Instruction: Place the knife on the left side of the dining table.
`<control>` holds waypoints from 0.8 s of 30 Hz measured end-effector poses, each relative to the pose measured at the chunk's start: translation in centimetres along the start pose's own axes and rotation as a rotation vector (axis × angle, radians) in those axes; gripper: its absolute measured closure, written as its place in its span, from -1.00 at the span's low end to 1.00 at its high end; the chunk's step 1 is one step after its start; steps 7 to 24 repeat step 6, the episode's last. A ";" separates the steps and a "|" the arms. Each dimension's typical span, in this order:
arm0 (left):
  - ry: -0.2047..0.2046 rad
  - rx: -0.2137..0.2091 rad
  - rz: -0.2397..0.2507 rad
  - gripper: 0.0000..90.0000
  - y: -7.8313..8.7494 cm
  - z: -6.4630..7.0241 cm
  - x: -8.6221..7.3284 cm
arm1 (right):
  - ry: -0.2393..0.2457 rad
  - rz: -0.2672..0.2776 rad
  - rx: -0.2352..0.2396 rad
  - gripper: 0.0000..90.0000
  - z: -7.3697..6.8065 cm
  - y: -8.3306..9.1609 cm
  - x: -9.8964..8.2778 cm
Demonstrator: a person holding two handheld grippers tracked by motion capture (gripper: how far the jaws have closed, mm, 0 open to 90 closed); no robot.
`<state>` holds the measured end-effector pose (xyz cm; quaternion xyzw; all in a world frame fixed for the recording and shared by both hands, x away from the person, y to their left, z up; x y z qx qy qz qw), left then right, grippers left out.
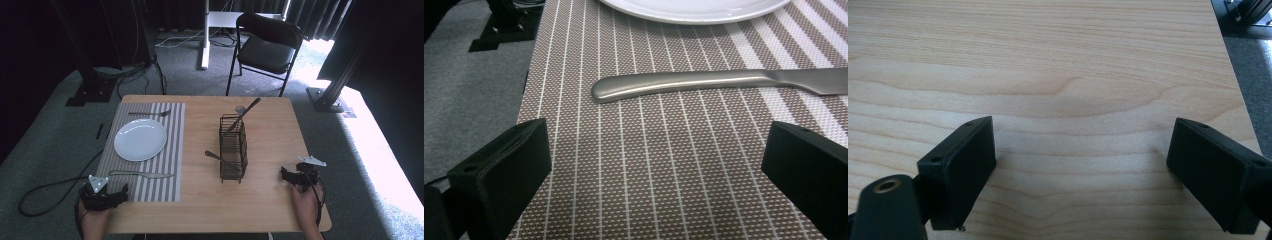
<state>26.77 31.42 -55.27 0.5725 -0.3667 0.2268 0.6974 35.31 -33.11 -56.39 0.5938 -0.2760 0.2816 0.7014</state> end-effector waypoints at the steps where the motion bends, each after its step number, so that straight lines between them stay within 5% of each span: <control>1: -0.003 0.012 0.000 -1.00 0.0 0.0 0.0 | 0.000 0.000 0.000 -0.74 0.0 0.0 0.0; 5: 0.020 0.063 0.016 -1.00 0.2 -0.3 0.0 | 0.000 0.000 0.000 -0.74 0.0 0.0 0.0; 24: 0.020 0.063 0.016 -1.00 0.2 -0.3 0.0 | 0.000 0.000 0.000 -0.74 0.0 0.0 0.0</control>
Point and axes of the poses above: each handheld gripper's, and its own axes: y roughly backward along the jaws, x roughly out of its top, z roughly to its right, the point moved 2 cm from there along -y, roughly forward along the jaws, and after that the axes turned 13 degrees about -x, right-handed, at the moved point
